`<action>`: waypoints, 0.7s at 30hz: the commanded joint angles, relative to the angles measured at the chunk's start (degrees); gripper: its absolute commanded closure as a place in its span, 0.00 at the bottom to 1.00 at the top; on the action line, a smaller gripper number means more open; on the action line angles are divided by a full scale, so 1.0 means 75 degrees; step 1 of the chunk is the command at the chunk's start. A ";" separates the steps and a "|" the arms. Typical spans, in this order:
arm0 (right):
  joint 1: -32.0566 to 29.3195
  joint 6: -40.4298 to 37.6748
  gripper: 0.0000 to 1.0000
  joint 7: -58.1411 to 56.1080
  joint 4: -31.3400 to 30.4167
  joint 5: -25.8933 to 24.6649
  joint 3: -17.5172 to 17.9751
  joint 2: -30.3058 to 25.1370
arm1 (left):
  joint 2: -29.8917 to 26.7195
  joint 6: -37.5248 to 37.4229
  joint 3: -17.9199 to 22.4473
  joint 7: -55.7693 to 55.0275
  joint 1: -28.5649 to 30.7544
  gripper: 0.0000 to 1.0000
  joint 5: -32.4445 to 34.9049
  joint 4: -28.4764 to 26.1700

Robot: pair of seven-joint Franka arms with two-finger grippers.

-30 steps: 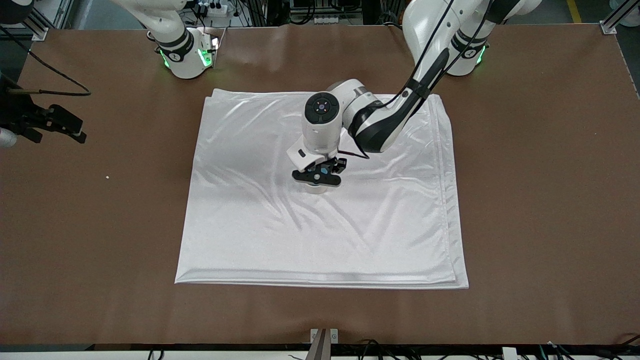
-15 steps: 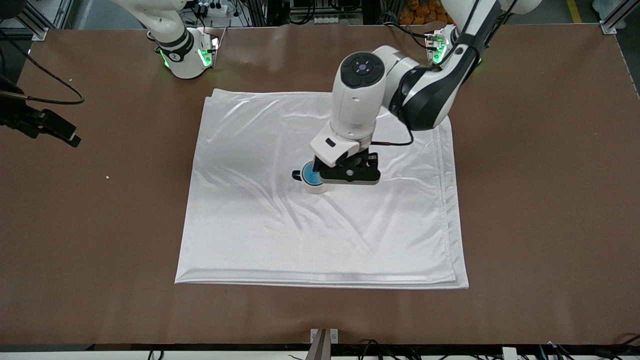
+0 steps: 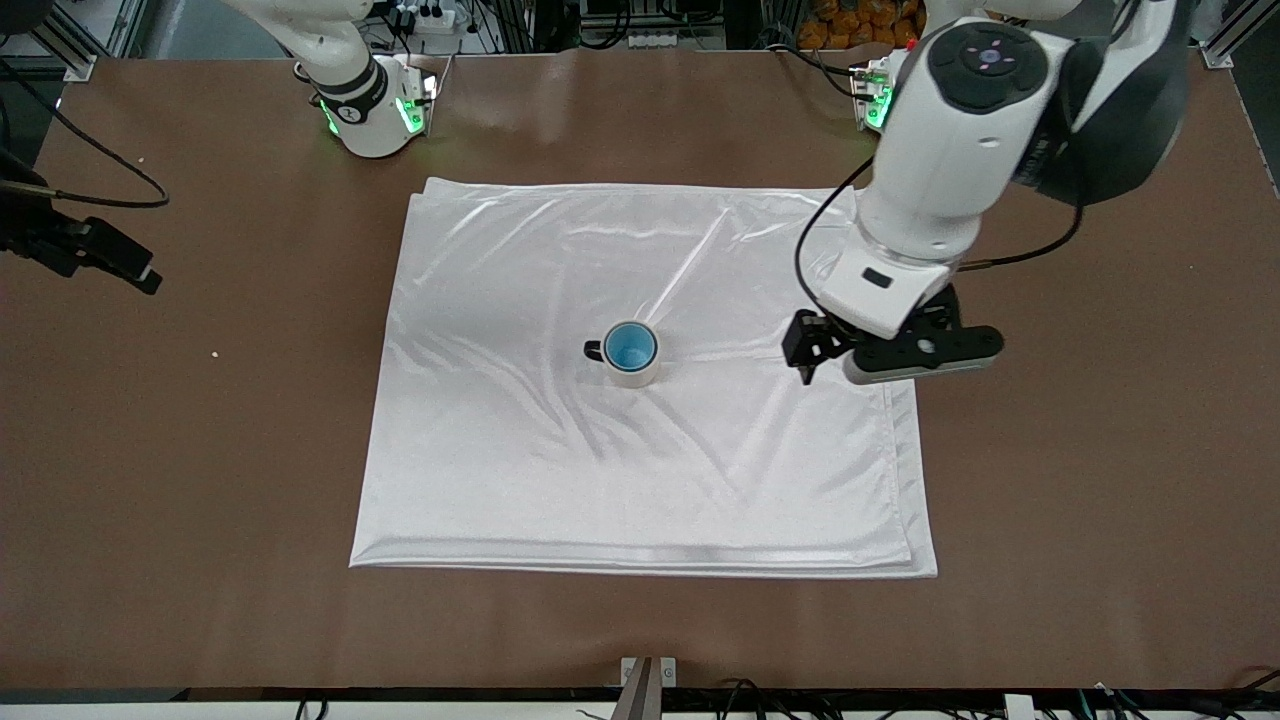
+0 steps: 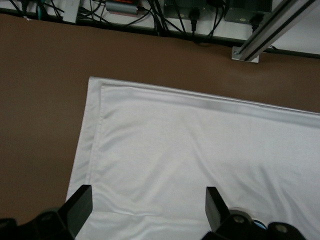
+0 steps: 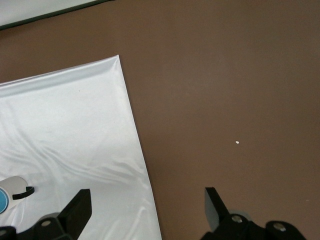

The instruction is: Place blue cup into white mug on cloth

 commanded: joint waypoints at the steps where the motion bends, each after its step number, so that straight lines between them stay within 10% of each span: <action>1: -0.0218 -0.0162 0.00 0.0157 0.0478 -0.0083 0.0026 0.0123 | -0.0340 -0.0323 -0.0078 0.0428 0.0373 0.00 0.0071 -0.0231; 21: -0.0125 -0.0197 0.00 0.0216 0.0513 -0.0071 0.0038 0.0263 | -0.0481 -0.0570 -0.0066 0.1659 0.1522 0.00 -0.0503 -0.0231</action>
